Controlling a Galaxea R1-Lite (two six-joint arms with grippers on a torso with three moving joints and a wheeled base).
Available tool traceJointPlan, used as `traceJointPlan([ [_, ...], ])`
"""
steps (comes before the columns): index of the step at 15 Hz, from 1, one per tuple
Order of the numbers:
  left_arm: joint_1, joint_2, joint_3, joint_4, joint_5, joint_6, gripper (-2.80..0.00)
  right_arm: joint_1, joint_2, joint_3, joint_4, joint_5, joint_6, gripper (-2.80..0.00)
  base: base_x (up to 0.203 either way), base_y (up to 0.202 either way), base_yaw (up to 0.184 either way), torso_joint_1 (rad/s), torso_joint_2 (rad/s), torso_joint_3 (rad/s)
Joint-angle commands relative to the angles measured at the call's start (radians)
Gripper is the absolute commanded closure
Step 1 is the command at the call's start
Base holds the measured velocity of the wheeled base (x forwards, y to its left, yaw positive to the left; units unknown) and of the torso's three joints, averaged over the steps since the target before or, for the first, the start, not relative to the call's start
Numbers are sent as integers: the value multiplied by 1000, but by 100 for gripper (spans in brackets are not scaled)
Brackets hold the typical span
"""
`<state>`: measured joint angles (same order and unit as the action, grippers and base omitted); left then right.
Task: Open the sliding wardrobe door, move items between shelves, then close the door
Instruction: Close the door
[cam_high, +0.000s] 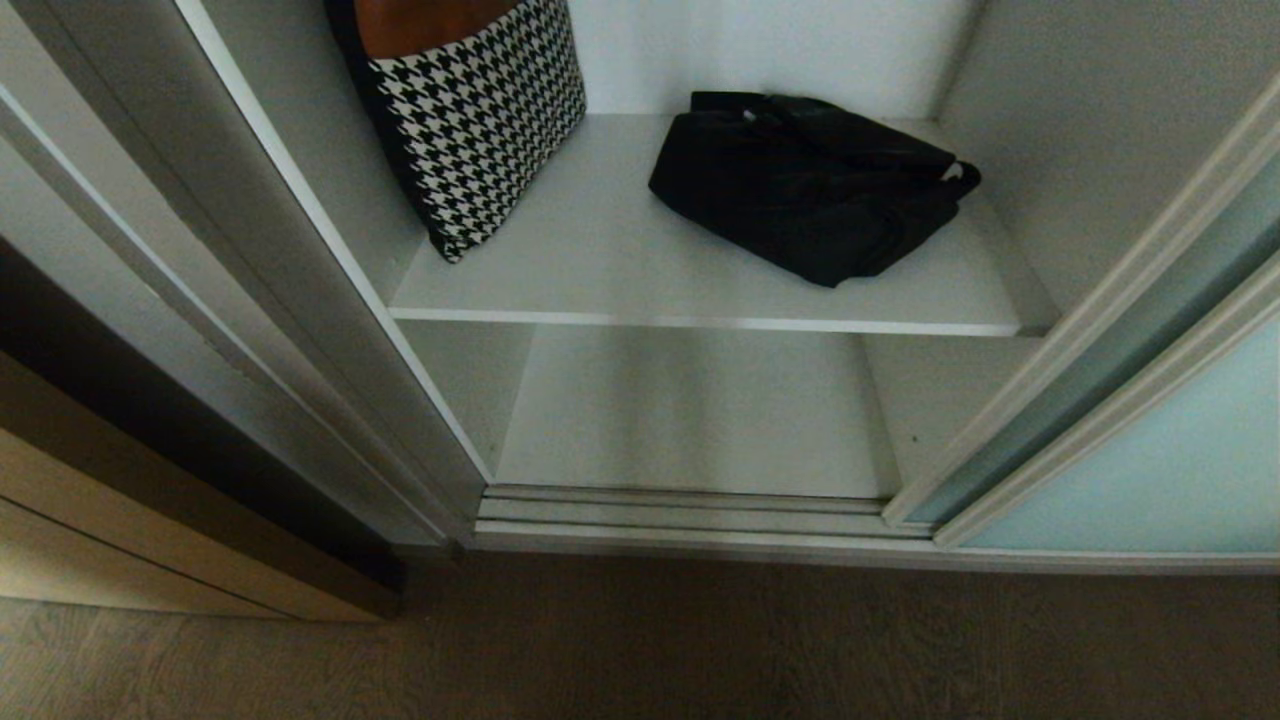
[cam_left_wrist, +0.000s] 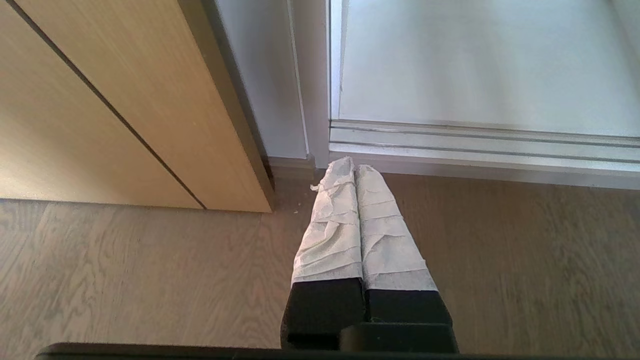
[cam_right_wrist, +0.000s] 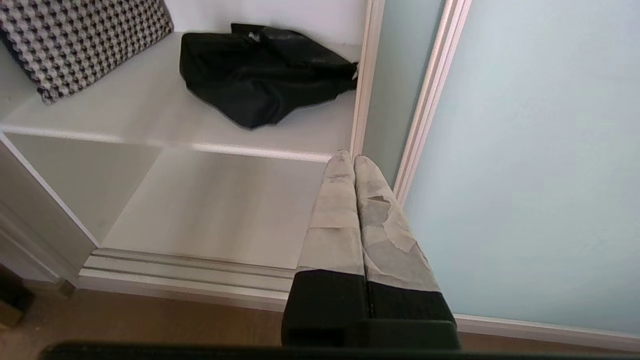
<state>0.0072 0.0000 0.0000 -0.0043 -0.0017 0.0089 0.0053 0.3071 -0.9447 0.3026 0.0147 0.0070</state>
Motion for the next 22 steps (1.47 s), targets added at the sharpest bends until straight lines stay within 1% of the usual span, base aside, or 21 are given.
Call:
traceJointPlan([
  [1, 0, 2, 0, 0, 0, 0, 0, 1, 165, -165, 55, -6, 0, 0, 0, 0, 0, 0, 0, 0],
  [2, 0, 2, 0, 0, 0, 0, 0, -1, 221, -222, 63, -31, 0, 0, 0, 0, 0, 0, 0, 0],
  [3, 0, 2, 0, 0, 0, 0, 0, -1, 273, -268, 66, -80, 0, 0, 0, 0, 0, 0, 0, 0],
  [6, 0, 2, 0, 0, 0, 0, 0, -1, 429, -442, 72, -267, -2, 0, 0, 0, 0, 0, 0, 0],
  [8, 0, 2, 0, 0, 0, 0, 0, -2, 500, -516, 76, -382, -6, 0, 0, 0, 0, 0, 0, 0],
  [10, 0, 2, 0, 0, 0, 0, 0, -2, 554, -576, 78, -462, -10, 0, 0, 0, 0, 0, 0, 0],
  [12, 0, 2, 0, 0, 0, 0, 0, -1, 587, -613, 79, -510, -18, 0, 0, 0, 0, 0, 0, 0],
  [14, 0, 2, 0, 0, 0, 0, 0, -1, 610, -633, 73, -534, -31, 0, 0, 0, 0, 0, 0, 0],
  [16, 0, 2, 0, 0, 0, 0, 0, -29, 615, -642, 82, -531, -41, 0, 0, 0, 0, 0, 0, 0],
  [18, 0, 2, 0, 0, 0, 0, 0, -86, 619, -644, 102, -523, -48, 0, 0, 0, 0, 0, 0, 0],
  [19, 0, 2, 0, 0, 0, 0, 0, -122, 620, -656, 146, -502, -62, 0, 0, 0, 0, 0, 0, 0],
  [20, 0, 2, 0, 0, 0, 0, 0, -145, 625, -675, 172, -455, -75, 0, 0, 0, 0, 0, 0, 0],
  [21, 0, 2, 0, 0, 0, 0, 0, -161, 632, -688, 187, -424, -84, 0, 0, 0, 0, 0, 0, 0],
  [22, 0, 2, 0, 0, 0, 0, 0, -198, 646, -700, 190, -388, -86, 0, 0, 0, 0, 0, 0, 0],
])
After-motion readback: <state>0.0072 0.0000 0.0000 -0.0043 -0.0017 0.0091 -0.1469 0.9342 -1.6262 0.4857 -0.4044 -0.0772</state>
